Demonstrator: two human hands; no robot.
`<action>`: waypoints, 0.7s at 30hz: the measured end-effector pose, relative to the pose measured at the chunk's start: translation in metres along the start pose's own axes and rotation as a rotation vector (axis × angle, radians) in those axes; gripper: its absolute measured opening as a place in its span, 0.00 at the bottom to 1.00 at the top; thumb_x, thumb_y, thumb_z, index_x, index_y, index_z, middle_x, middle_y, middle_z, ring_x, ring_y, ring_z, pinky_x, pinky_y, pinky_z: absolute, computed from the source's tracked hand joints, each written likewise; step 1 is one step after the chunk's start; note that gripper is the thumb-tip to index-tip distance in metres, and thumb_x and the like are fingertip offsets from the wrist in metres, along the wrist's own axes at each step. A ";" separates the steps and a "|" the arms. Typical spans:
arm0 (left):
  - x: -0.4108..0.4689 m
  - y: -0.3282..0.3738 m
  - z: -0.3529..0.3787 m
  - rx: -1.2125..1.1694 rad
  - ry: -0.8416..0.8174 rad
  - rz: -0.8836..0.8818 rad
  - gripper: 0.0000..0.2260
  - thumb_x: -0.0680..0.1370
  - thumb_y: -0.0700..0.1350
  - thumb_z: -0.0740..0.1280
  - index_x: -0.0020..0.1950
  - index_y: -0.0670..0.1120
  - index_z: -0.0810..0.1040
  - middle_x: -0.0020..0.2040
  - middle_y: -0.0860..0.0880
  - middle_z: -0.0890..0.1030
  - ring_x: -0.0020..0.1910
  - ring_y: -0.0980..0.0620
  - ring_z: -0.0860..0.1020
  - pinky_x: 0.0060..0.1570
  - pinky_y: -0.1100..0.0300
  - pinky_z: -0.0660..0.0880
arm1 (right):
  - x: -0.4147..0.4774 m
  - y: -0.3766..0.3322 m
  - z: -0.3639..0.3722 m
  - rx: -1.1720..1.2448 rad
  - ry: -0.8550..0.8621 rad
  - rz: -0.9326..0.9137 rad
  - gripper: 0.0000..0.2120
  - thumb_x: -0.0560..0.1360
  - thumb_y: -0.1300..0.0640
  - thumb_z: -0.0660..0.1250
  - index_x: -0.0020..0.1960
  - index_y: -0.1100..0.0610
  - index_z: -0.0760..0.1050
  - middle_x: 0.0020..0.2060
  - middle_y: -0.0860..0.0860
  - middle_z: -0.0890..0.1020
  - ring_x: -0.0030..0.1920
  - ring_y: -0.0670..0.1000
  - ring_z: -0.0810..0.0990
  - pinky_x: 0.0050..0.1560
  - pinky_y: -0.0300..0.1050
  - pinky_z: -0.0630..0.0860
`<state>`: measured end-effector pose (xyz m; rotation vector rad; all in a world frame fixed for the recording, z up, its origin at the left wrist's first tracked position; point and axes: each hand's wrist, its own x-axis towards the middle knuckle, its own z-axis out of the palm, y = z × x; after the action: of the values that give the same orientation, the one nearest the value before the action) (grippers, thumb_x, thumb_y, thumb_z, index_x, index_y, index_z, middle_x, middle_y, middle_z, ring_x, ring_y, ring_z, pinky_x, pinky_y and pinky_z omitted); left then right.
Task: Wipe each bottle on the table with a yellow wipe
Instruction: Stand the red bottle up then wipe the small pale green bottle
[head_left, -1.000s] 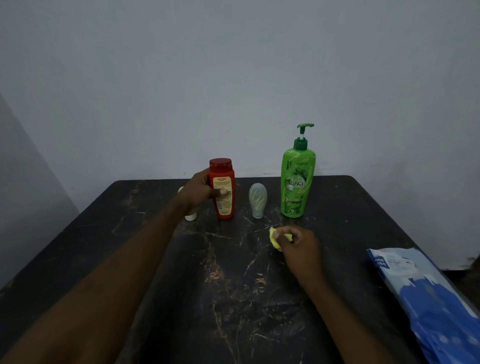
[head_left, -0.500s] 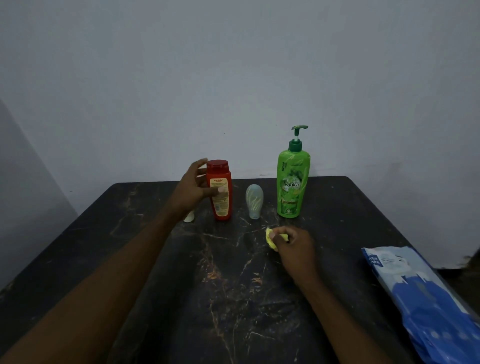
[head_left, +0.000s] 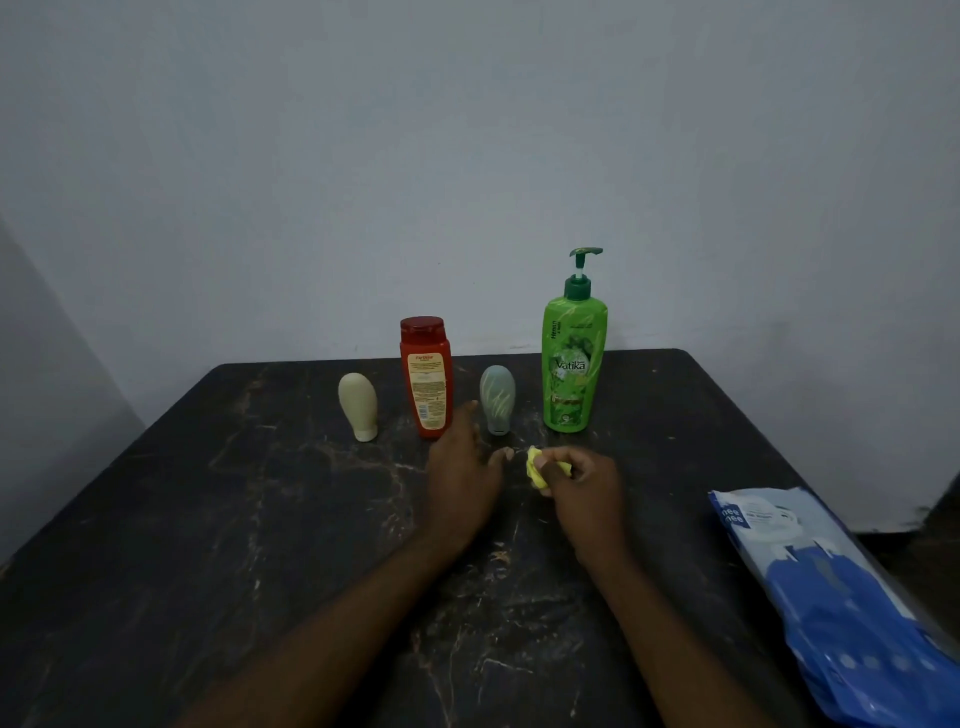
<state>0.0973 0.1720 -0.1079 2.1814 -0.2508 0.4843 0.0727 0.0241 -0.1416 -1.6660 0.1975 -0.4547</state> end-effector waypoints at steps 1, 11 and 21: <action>0.003 -0.003 0.008 0.026 0.006 -0.008 0.33 0.75 0.44 0.76 0.76 0.50 0.64 0.56 0.48 0.82 0.52 0.52 0.82 0.53 0.54 0.81 | 0.000 0.000 0.000 0.021 0.013 0.004 0.02 0.74 0.53 0.73 0.44 0.51 0.84 0.38 0.48 0.86 0.40 0.49 0.85 0.43 0.57 0.84; 0.043 -0.007 0.048 0.109 0.049 -0.106 0.43 0.76 0.46 0.75 0.82 0.44 0.52 0.70 0.41 0.77 0.67 0.42 0.77 0.62 0.49 0.77 | 0.001 0.001 0.001 0.110 0.056 0.040 0.03 0.75 0.56 0.73 0.43 0.52 0.84 0.36 0.49 0.86 0.38 0.49 0.85 0.42 0.55 0.84; 0.047 -0.003 0.053 0.151 0.080 -0.097 0.32 0.77 0.44 0.73 0.77 0.46 0.60 0.64 0.41 0.80 0.62 0.42 0.81 0.56 0.45 0.82 | -0.001 -0.001 -0.001 0.117 0.072 0.050 0.04 0.75 0.54 0.73 0.42 0.51 0.84 0.35 0.49 0.86 0.38 0.51 0.86 0.42 0.55 0.84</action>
<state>0.1545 0.1318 -0.1193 2.3026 -0.0664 0.5494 0.0713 0.0240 -0.1412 -1.5285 0.2602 -0.4797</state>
